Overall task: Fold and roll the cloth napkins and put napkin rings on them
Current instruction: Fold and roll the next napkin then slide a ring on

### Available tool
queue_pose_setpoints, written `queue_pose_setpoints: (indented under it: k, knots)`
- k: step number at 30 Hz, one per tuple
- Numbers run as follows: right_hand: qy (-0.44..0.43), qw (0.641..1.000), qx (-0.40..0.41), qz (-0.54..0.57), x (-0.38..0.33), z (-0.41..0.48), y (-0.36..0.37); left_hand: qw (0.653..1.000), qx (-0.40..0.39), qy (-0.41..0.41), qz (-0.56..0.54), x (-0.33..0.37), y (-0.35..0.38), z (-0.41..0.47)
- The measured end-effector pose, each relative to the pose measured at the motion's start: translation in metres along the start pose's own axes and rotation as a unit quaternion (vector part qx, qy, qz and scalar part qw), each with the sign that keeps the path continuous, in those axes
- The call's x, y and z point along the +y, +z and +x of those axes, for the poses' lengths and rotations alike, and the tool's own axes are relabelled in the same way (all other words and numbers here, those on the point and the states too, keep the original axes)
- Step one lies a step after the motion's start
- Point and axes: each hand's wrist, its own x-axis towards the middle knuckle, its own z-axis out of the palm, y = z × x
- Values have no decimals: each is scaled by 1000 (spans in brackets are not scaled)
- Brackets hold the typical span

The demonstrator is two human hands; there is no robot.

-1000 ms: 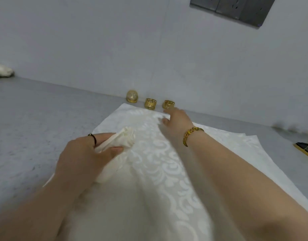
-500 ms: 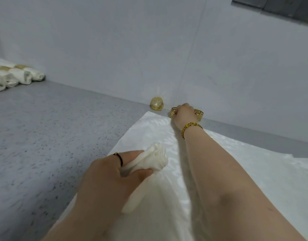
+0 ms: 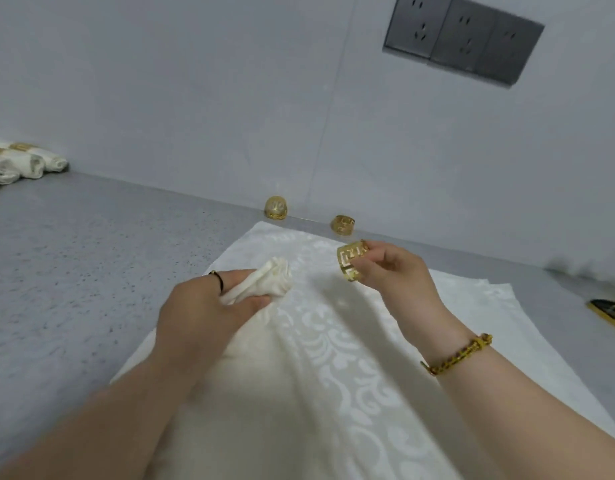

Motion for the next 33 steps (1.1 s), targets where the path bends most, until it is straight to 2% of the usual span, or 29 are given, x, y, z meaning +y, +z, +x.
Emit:
queue_pose_setpoints:
  k: [4, 7, 11, 18, 24, 30, 33]
  knots:
    - [70, 991, 50, 100, -13, -42, -28, 999, -20, 4, -41, 10, 6, -12]
    - [54, 990, 12, 127, -14, -78, -23, 998, -48, 20, -46, 20, 15, -27]
    - [20, 986, 17, 166, -4, -100, -3, 997, -60, 18, -34, 26, 21, -38]
    - [-32, 986, -35, 158, 2, -100, -8, 990, -75, 97, 64, 28, 25, -41]
    - [-61, 990, -84, 94, 8, -92, -23, 972, -84, 151, 159, 26, 26, -41]
    - [-89, 988, -115, 57, 6, -94, -25, 953, -100, 217, 188, 32, 26, -44]
    - [-65, 986, -133, 78, 9, -92, -26, 963, -105, 188, 162, 34, 25, -47]
